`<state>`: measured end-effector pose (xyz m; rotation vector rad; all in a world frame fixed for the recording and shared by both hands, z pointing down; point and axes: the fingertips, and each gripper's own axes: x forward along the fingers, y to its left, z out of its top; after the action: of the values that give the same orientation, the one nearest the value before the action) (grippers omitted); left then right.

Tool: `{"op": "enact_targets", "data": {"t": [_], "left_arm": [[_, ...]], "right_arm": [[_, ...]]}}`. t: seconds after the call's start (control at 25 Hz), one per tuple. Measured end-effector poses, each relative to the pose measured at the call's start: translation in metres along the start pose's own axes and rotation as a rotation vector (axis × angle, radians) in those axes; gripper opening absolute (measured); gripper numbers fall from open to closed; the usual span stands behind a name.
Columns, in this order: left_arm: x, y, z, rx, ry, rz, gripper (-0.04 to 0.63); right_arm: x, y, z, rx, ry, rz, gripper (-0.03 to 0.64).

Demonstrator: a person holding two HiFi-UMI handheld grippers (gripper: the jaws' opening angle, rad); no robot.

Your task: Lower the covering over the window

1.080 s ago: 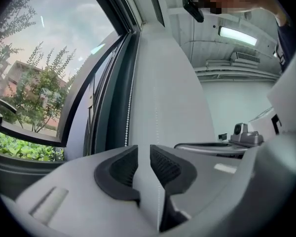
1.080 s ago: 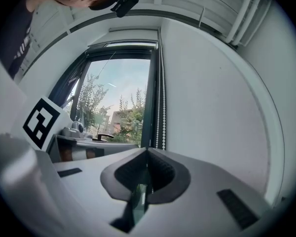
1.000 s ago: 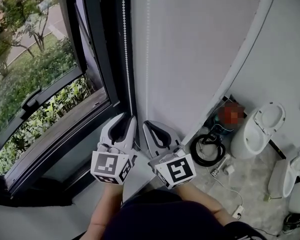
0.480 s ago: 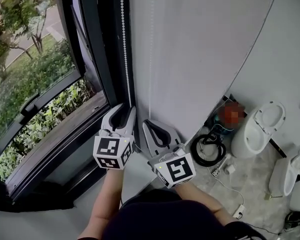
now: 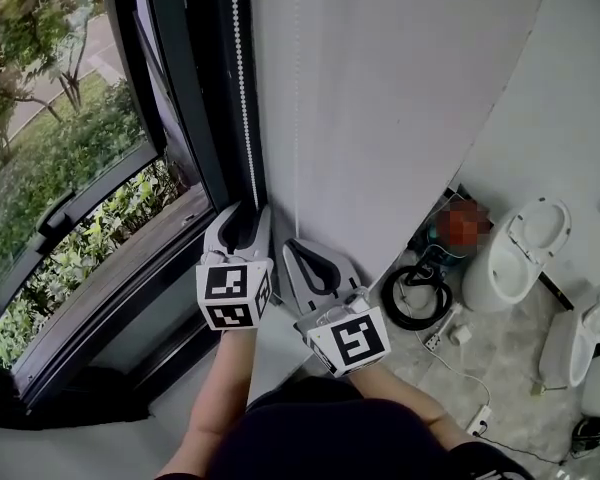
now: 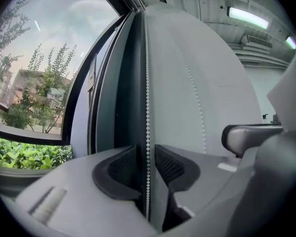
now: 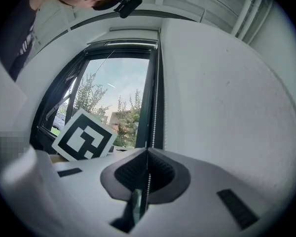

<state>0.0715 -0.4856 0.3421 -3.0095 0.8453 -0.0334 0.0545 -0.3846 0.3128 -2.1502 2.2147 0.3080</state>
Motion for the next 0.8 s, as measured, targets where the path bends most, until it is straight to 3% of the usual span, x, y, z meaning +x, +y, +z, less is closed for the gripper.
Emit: {"op": "enact_targets", "data": {"t": [0.12, 0.28, 0.68, 0.8], "left_arm": [[0.001, 0.003, -0.001, 0.016, 0.004, 0.057, 0.118], [0.001, 0.009, 0.000, 0.020, -0.008, 0.096, 0.054], [-0.025, -0.014, -0.014, -0.054, 0.045, -0.057, 0.015], [-0.044, -0.026, -0.013, -0.060, 0.052, -0.064, 0.015]], "right_arm": [[0.000, -0.002, 0.000, 0.004, -0.003, -0.003, 0.012], [-0.002, -0.004, 0.001, 0.004, -0.007, -0.006, 0.012], [-0.023, 0.000, 0.005, 0.037, -0.017, 0.064, 0.012], [-0.031, 0.001, 0.012, 0.050, -0.035, 0.113, 0.012]]}}
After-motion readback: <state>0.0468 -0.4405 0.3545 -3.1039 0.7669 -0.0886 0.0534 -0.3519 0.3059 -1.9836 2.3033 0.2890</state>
